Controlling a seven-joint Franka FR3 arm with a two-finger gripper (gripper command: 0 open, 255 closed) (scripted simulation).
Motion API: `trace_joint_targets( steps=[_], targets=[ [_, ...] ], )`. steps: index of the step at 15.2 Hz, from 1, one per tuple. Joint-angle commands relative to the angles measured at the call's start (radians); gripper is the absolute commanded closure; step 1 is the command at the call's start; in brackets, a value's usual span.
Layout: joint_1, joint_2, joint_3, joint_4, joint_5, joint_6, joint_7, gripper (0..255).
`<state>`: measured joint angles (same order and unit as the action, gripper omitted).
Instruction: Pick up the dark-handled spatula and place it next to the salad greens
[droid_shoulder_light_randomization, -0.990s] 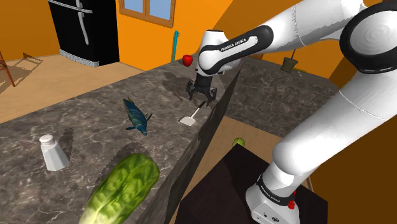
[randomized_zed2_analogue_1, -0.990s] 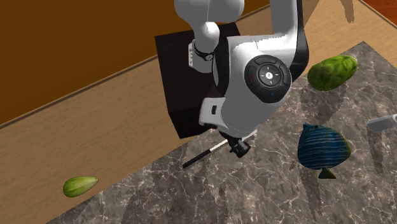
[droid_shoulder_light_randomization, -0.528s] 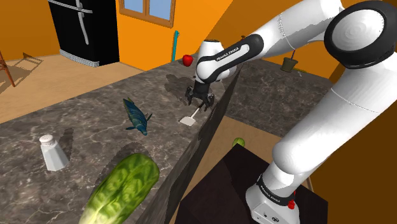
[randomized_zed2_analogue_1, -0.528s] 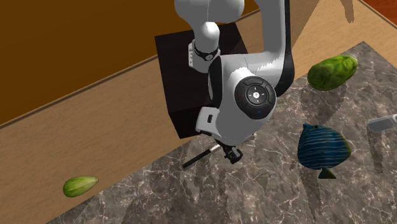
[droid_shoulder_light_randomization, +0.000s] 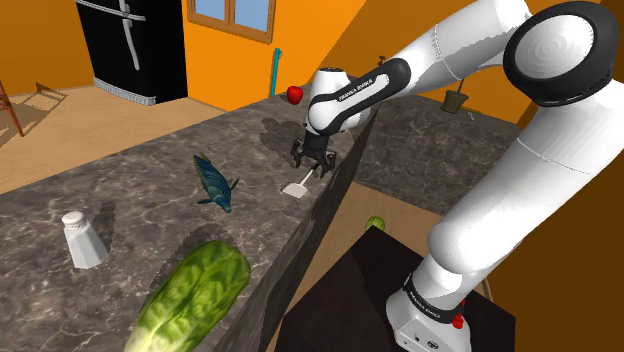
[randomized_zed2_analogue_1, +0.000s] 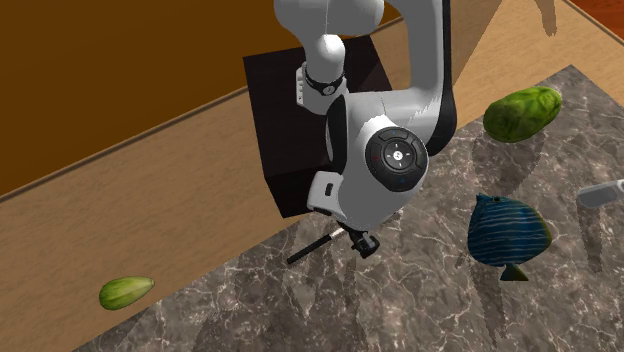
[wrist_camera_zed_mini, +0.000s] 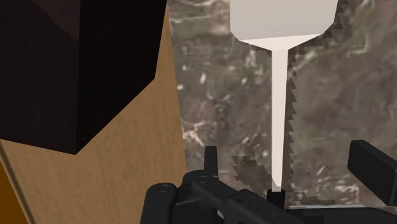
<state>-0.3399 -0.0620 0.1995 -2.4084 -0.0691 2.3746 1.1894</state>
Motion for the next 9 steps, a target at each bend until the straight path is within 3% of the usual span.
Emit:
trace_joint_targets(
  steps=[1, 2, 9],
  targets=[
    [0.0, 0.0, 0.0, 0.0, 0.0, 0.0, 0.0, 0],
    [0.0, 0.0, 0.0, 0.0, 0.0, 0.0, 0.0, 255],
    [0.0, 0.0, 0.0, 0.0, 0.0, 0.0, 0.0, 255]
  ],
)
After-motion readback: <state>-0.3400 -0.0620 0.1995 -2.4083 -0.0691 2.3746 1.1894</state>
